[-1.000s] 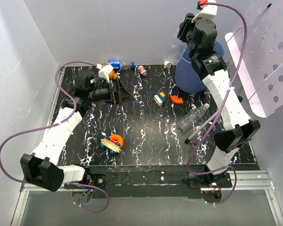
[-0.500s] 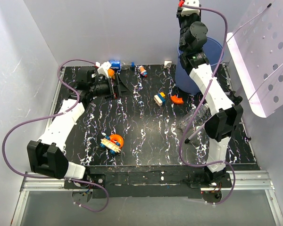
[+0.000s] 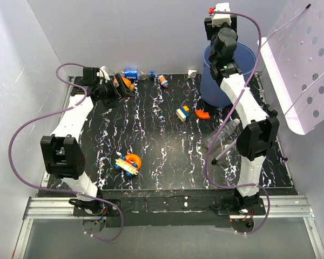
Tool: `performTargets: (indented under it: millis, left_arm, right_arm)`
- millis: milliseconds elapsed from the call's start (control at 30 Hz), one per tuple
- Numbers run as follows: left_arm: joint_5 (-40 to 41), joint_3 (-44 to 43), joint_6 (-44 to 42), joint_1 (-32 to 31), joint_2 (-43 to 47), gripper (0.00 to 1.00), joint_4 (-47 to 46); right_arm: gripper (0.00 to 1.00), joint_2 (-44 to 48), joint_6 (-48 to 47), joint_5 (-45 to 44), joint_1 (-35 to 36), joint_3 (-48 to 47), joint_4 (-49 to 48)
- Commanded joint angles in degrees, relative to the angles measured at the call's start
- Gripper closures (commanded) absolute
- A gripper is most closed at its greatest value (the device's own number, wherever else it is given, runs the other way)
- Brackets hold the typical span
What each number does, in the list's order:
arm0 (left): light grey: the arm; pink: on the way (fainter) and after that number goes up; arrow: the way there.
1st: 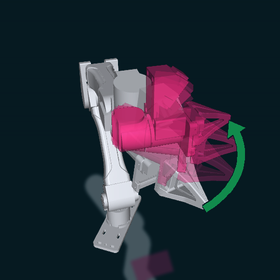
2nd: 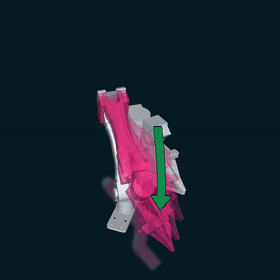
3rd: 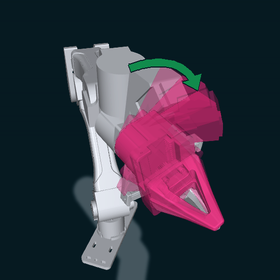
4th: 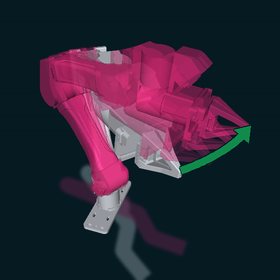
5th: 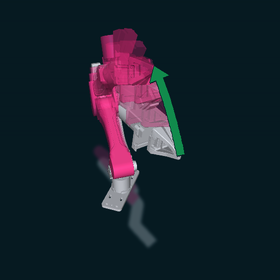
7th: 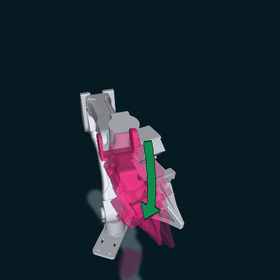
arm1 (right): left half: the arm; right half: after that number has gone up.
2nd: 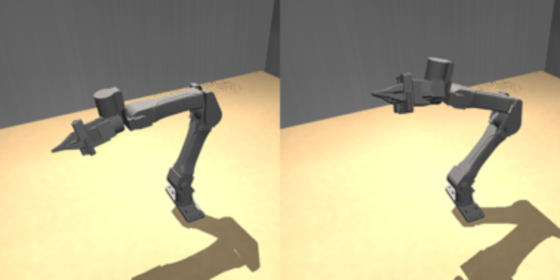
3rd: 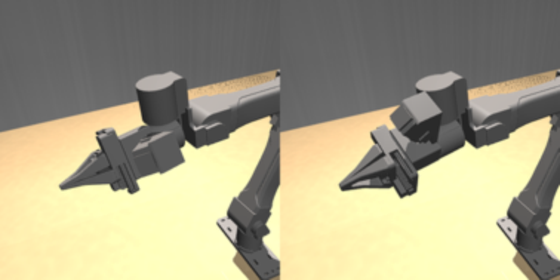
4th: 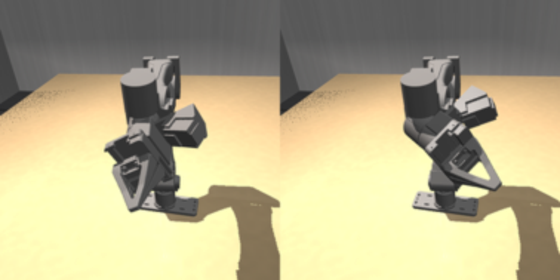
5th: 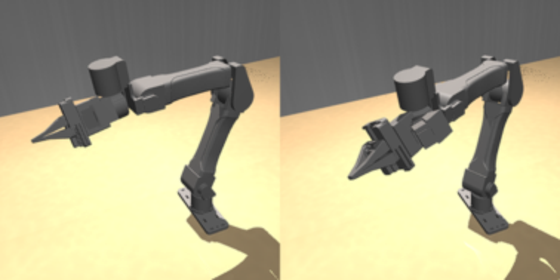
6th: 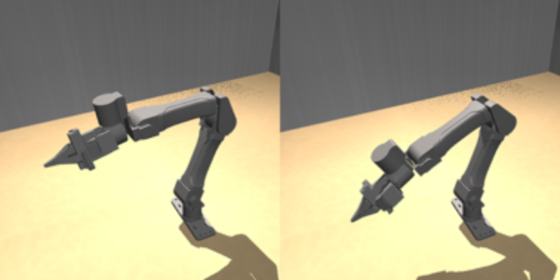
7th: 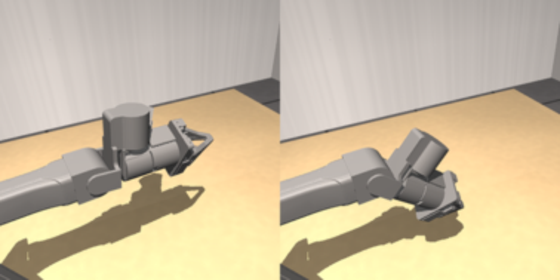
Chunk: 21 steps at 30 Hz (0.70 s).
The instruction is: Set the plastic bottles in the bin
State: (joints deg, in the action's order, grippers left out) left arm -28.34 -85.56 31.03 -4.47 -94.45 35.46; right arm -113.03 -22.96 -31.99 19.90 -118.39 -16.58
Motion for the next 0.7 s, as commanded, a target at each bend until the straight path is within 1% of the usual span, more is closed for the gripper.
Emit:
performTargets:
  millis: [0,133,200,300,433,467,567,667]
  left_arm:
    - [9.6,-4.9,-0.6,0.4,-2.0,0.02,5.7]
    - [16.5,-8.6,0.1,1.4,-7.0,0.02,6.2]
    - [18.3,-11.7,0.5,1.8,-10.5,0.02,6.2]
    - [20.1,-18.4,1.8,2.3,-16.8,0.02,5.9]
    - [19.9,-27.0,4.9,3.1,-25.0,0.02,5.0]
    - [19.9,-29.0,5.7,3.3,-27.1,0.02,4.6]
    - [18.3,-32.7,8.8,4.1,-31.9,0.02,1.6]
    - [16.2,-33.5,11.7,4.4,-35.3,0.02,-3.4]
  right_arm:
    - [0.33,3.8,5.2,0.1,0.2,-1.4,3.5]
    - [0.33,8.3,12.8,3.7,0.3,0.0,9.9]
    - [0.32,11.2,16.4,6.4,0.7,1.8,12.6]
    - [0.33,15.5,19.4,8.9,2.0,5.7,14.6]
    - [0.32,20.6,21.9,10.2,4.4,10.4,16.5]
    - [0.32,21.9,22.5,10.7,4.7,11.7,18.2]
    - [0.32,25.5,24.9,11.7,5.8,15.4,19.3]
    - [0.32,28.4,26.0,12.4,6.4,18.5,20.5]
